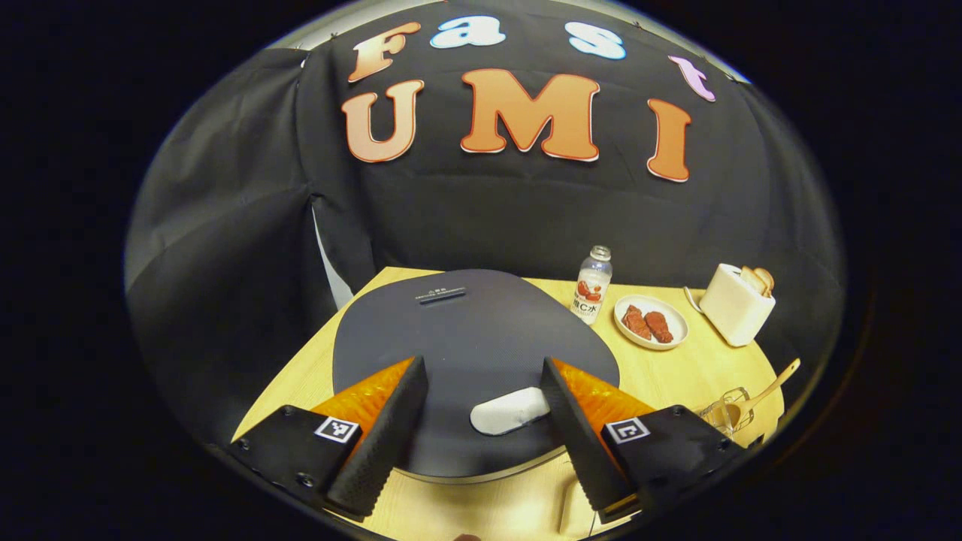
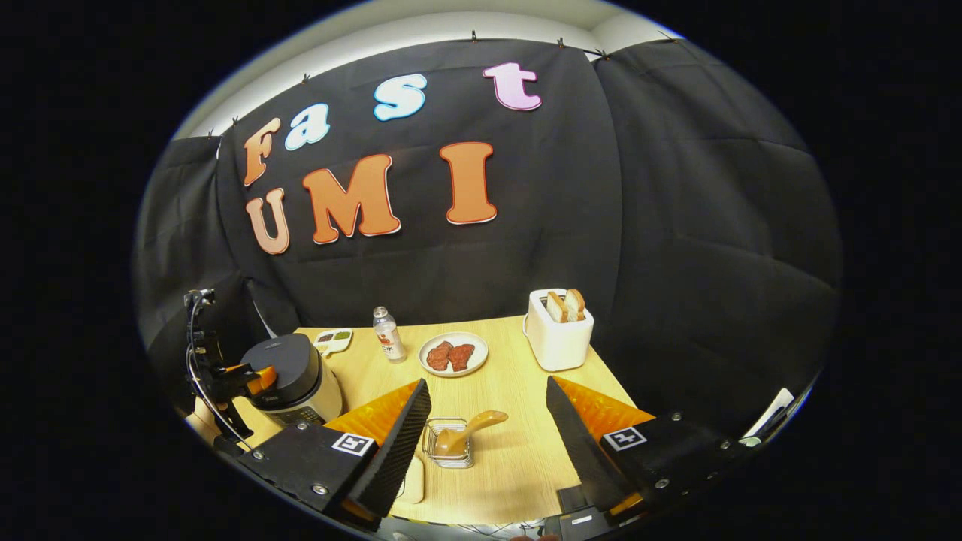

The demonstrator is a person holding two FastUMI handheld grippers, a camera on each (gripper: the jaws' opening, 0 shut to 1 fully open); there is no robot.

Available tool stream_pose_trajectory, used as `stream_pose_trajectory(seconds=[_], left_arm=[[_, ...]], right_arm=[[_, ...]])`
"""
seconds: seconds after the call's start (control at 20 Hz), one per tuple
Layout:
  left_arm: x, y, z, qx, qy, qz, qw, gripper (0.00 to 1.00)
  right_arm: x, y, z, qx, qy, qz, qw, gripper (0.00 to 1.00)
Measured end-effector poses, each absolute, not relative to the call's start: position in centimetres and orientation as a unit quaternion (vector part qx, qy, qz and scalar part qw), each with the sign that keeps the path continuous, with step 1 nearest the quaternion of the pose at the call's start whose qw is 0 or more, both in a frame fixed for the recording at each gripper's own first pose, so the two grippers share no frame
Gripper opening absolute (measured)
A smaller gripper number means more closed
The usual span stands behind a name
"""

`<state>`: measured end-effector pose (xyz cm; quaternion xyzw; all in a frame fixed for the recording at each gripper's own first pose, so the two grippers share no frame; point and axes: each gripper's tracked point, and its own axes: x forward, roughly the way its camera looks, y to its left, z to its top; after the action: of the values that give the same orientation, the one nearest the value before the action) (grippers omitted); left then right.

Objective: Close the left gripper, press the button to open the rice cooker; take a wooden spoon from the chopstick holder with the right hand, scoop a spoonful of rice and pour it into the rice cooker, then put the wooden spoon back into the chopstick holder.

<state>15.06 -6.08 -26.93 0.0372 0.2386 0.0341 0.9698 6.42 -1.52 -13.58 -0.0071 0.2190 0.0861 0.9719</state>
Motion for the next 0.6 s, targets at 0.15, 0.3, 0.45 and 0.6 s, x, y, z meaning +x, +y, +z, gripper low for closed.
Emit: stream_pose_trajectory(seconds=[0.15,0.3,0.45,0.6], left_arm=[[15.5,-6.1,-26.3,0.051,0.220,0.032,0.974,1.00],[15.5,-6.2,-26.2,0.059,0.250,0.030,0.966,1.00],[15.0,-6.2,-24.4,0.063,0.256,0.032,0.964,1.00],[14.5,-6.7,-19.7,0.066,0.230,0.020,0.971,1.00]], right_arm=[[6.5,-1.3,-13.7,-0.008,0.218,0.088,0.972,0.95],[6.8,-1.5,-13.1,-0.015,0.211,0.089,0.973,0.95],[7.3,-1.7,-11.6,-0.013,0.195,0.086,0.977,0.95],[7.8,-1.7,-10.0,-0.010,0.177,0.083,0.981,0.95]])
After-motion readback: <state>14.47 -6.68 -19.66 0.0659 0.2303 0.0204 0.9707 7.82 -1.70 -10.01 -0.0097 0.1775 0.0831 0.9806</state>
